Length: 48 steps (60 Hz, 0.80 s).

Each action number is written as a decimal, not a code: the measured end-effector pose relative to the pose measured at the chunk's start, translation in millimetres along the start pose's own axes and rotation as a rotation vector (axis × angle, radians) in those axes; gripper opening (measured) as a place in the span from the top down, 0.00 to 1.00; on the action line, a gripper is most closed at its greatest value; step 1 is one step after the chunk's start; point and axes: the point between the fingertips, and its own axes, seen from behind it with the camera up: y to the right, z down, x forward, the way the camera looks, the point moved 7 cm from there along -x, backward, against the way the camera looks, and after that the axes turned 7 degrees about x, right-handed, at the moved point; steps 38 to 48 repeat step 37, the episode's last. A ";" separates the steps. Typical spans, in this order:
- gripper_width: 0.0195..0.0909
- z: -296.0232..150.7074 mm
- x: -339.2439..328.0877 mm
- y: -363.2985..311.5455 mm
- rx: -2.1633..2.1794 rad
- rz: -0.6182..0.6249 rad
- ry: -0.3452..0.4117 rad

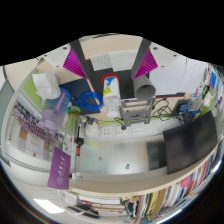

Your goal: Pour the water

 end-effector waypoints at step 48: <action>0.07 -12.8 -49.2 -3.9 0.023 0.049 0.077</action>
